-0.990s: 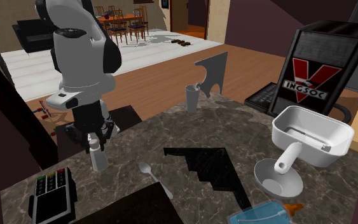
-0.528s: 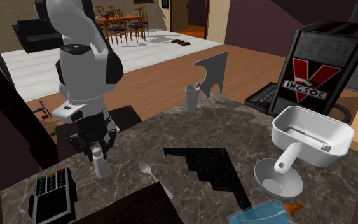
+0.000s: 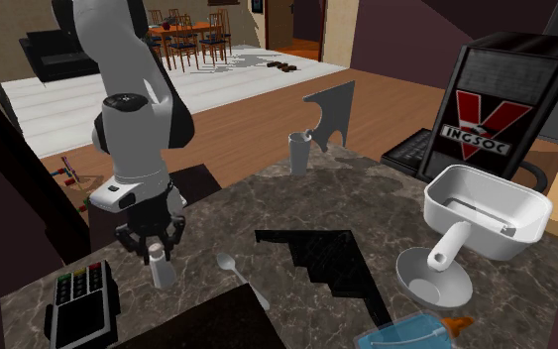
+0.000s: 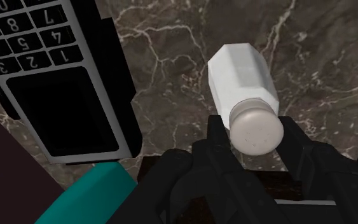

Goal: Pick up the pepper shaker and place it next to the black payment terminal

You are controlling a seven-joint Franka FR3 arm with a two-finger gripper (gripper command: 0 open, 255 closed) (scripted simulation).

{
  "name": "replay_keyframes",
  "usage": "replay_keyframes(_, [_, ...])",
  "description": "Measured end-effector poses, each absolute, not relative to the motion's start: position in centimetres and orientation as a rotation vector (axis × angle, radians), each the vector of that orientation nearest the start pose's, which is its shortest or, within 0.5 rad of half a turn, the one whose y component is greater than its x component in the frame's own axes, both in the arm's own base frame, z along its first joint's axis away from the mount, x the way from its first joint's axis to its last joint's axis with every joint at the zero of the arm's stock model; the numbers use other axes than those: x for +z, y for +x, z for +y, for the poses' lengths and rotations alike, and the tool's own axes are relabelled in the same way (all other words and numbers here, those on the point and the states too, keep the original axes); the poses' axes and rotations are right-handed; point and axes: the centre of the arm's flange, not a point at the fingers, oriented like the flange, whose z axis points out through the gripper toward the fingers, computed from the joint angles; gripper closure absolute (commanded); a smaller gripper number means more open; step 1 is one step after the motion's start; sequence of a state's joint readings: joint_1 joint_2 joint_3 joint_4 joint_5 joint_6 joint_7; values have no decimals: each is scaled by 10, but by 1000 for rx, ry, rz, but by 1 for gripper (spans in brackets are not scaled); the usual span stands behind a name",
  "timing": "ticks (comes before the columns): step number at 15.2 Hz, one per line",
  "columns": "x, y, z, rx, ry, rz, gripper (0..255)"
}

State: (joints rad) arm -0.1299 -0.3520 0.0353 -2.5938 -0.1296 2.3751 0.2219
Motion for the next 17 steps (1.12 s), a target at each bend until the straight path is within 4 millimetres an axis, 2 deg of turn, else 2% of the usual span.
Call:
replay_keyframes(4, [375,420,-40,-225,-3212,371,255])
replay_keyframes(9, [373,420,-40,-226,-3212,372,255])
replay_keyframes(10, [373,420,-40,-226,-3212,372,0])
replay_keyframes(16, [373,420,-40,-226,-3212,372,0])
replay_keyframes(17, [379,420,-39,-228,-3212,371,0])
